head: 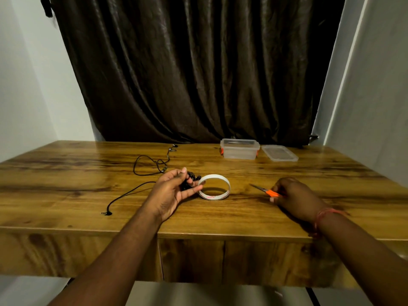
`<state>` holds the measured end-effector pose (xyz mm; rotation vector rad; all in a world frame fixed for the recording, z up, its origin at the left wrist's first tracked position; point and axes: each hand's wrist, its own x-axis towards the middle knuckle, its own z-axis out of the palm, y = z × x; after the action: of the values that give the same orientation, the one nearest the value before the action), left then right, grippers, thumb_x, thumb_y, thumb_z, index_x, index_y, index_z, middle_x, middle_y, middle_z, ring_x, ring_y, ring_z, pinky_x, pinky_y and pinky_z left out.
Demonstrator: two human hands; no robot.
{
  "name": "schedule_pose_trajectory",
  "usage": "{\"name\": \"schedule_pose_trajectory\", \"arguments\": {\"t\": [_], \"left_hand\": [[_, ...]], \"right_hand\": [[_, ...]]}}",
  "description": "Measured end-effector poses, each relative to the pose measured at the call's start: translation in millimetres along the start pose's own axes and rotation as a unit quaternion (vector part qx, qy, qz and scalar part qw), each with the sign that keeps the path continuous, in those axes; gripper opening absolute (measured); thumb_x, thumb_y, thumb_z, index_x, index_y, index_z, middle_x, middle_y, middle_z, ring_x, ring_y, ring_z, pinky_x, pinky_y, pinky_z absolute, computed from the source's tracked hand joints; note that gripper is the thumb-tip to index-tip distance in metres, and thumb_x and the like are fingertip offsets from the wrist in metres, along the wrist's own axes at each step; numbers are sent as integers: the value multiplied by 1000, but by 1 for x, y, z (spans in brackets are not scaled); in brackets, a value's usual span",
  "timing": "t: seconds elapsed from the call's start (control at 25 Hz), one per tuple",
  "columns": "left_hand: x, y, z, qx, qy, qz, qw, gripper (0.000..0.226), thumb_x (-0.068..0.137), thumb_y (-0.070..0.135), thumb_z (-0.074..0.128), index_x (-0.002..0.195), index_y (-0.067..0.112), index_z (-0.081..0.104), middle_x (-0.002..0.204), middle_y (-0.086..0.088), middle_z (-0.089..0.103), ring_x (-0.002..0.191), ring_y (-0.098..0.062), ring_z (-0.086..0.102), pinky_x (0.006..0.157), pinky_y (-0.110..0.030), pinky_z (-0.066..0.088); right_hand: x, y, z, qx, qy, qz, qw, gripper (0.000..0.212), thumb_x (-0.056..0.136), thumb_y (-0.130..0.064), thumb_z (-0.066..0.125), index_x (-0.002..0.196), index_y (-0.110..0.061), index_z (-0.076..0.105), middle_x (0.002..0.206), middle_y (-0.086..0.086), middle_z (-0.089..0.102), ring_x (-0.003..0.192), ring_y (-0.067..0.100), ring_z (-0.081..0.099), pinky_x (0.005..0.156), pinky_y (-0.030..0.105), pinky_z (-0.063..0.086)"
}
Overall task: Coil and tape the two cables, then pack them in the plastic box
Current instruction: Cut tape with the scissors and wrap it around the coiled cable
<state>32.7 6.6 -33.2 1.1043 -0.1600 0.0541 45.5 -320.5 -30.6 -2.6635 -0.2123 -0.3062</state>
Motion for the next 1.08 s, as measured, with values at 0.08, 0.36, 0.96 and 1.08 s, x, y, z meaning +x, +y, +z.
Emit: {"name": "schedule_pose_trajectory", "arguments": {"t": [0.08,0.36,0.96,1.08], "left_hand": [[0,0,0,2,2,0,1000,16,99,10,50,88,2,56,76,-11,58,76,-22,68,90,-52,56],[1,0,-2,11,2,-6,1000,15,99,11,51,89,1,57,81,-14,57,100,-39,60,85,-45,58],[-2,4,-1,-20,1,-16,1000,16,100,9,49,88,0,57,77,-14,61,89,-34,70,89,-51,57],[-1,3,-1,-41,-1,-21,999,18,100,8,49,86,-1,57,74,-14,62,90,-36,71,89,-51,56]], "right_hand": [[0,-5,1,9,-9,12,1000,21,80,-23,78,95,-17,64,103,1,55,95,19,55,80,30,44],[6,-31,-9,-73,-68,68,993,33,81,-20,77,110,-12,62,122,10,56,109,25,56,95,36,48],[-12,-64,-16,300,-62,129,943,17,92,-18,64,80,-6,61,77,16,62,62,21,57,60,33,48],[-39,-100,-5,586,-145,93,792,40,78,-39,73,89,-1,63,76,14,60,63,20,57,58,29,53]]}}
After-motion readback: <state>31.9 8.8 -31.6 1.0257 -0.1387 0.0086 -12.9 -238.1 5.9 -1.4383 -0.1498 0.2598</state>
